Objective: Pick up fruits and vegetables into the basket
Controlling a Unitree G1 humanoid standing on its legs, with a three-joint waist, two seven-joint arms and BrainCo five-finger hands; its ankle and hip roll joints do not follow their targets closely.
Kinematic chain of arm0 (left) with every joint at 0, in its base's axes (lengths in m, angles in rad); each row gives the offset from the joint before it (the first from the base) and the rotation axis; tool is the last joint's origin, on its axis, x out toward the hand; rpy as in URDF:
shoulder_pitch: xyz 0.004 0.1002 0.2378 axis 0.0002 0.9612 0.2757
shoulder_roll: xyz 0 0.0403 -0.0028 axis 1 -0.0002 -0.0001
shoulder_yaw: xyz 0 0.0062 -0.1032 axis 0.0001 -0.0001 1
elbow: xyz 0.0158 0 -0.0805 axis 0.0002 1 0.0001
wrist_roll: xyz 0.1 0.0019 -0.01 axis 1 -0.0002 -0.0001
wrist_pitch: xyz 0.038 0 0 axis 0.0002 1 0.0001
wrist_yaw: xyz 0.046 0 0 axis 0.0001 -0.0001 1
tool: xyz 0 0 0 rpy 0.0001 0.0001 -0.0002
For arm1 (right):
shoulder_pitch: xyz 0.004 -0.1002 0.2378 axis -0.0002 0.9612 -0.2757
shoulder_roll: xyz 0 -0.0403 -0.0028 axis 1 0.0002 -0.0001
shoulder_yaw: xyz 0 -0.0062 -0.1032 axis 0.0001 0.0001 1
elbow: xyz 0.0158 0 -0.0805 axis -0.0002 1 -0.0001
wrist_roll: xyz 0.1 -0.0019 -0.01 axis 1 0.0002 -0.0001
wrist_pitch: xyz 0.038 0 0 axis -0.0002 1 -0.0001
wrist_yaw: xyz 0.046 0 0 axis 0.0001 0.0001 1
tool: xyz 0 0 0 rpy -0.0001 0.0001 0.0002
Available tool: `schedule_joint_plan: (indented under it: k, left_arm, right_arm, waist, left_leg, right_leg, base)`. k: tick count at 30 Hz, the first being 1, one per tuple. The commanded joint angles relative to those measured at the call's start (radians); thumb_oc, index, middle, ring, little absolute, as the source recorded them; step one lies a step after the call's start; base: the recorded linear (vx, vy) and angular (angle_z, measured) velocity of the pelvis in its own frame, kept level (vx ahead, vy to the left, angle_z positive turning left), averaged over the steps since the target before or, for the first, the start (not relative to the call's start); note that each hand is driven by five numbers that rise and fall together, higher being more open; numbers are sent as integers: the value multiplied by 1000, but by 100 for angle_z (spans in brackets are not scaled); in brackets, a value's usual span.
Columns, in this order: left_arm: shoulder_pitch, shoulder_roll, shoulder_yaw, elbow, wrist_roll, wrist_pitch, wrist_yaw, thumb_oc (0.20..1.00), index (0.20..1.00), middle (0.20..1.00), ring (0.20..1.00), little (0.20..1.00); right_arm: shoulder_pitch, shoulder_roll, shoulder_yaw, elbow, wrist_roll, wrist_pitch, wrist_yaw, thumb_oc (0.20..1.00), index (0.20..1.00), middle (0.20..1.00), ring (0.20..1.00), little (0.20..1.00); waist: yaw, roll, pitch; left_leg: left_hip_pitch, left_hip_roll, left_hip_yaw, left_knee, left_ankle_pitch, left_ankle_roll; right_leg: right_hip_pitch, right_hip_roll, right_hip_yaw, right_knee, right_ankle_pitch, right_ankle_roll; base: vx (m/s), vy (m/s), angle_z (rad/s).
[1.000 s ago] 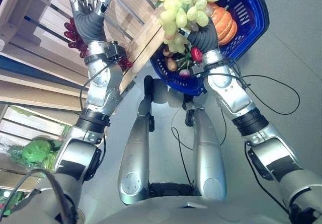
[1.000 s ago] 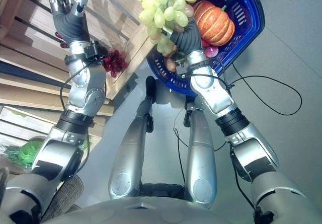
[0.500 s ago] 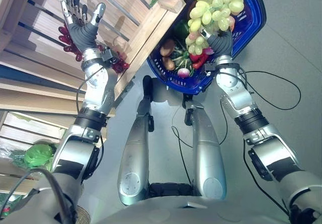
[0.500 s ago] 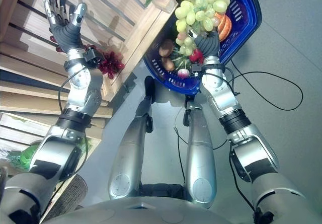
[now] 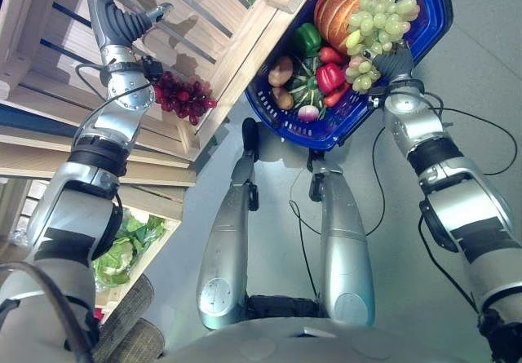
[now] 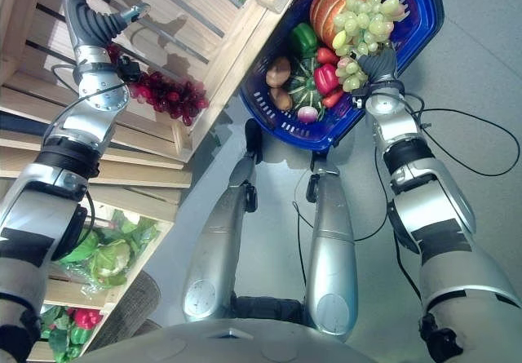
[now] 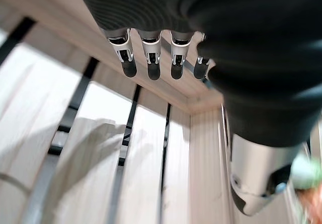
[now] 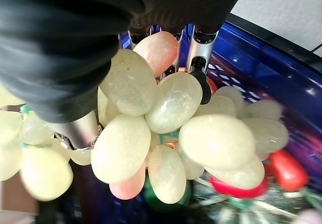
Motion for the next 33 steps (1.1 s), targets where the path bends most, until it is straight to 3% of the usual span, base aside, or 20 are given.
schedule_joint_plan:
  k: [1,5,10,11,12,13,14,26,33]
  left_arm:
    - [-38,2,17,47,91,23,-18,1000,1000,1000,1000,1000]
    - [-80,29,-80,109,205,83,-94,1000,1000,1000,1000,1000]
    - [-84,43,-145,138,256,105,-192,1000,1000,1000,1000,1000]
    - [-82,44,-154,142,270,108,-216,1000,1000,1000,1000,1000]
    - [-80,45,-163,147,270,108,-236,1000,1000,1000,1000,1000]
    - [-78,45,-167,150,270,106,-240,1000,1000,1000,1000,1000]
    - [-73,45,-187,165,267,105,-277,1000,1000,1000,1000,1000]
    - [-47,51,-306,259,358,116,-471,1000,1000,1000,1000,1000]
    - [-43,52,-363,294,423,123,-507,1000,1000,1000,1000,1000]
  right_arm:
    - [-48,-48,38,8,-34,2,14,200,200,200,200,200]
    - [-122,-57,76,87,-80,60,27,200,200,200,200,200]
    - [-168,-64,98,114,-113,122,49,200,200,200,200,200]
    - [-171,-65,99,117,-117,132,52,278,278,278,278,278]
    - [-173,-65,100,118,-121,141,53,536,536,536,536,536]
    - [-174,-65,100,119,-122,145,53,639,639,639,639,639]
    - [-181,-64,100,127,-127,166,57,1000,1000,1000,1000,1000]
    - [-188,-63,106,136,-151,186,55,1000,1000,1000,1000,1000]
    - [-200,-61,117,134,-160,185,47,1000,1000,1000,1000,1000]
  waist:
    - [-14,55,-46]
    - [-11,77,-46]
    - [-13,99,-46]
    - [-14,102,-46]
    - [-15,104,-46]
    - [-15,104,-46]
    - [-16,108,-46]
    - [-28,120,-46]
    - [-32,124,-46]
  left_leg:
    - [-28,-37,32,167,-158,-16]
    - [-42,-41,36,174,-155,-13]
    - [-41,-45,43,180,-155,-13]
    - [-40,-46,45,181,-156,-12]
    - [-40,-46,48,183,-156,-12]
    - [-39,-46,48,183,-156,-12]
    - [-37,-47,50,184,-155,-11]
    - [-31,-42,65,177,-148,-7]
    - [-29,-41,67,173,-146,-7]
  right_leg:
    - [73,-9,-23,-187,78,92]
    - [51,-13,-22,-177,80,91]
    - [44,-14,-15,-168,79,89]
    - [44,-15,-15,-167,79,89]
    - [44,-15,-15,-167,79,88]
    - [45,-15,-14,-167,79,88]
    - [47,-15,-12,-167,79,87]
    - [46,-9,-5,-170,87,84]
    - [48,-7,0,-176,91,84]
  base:
    - [3,32,2]
    - [13,42,2]
    - [24,65,1]
    - [24,47,2]
    - [20,39,2]
    - [29,48,-1]
    - [31,43,-2]
    - [8,17,0]
    - [0,0,0]
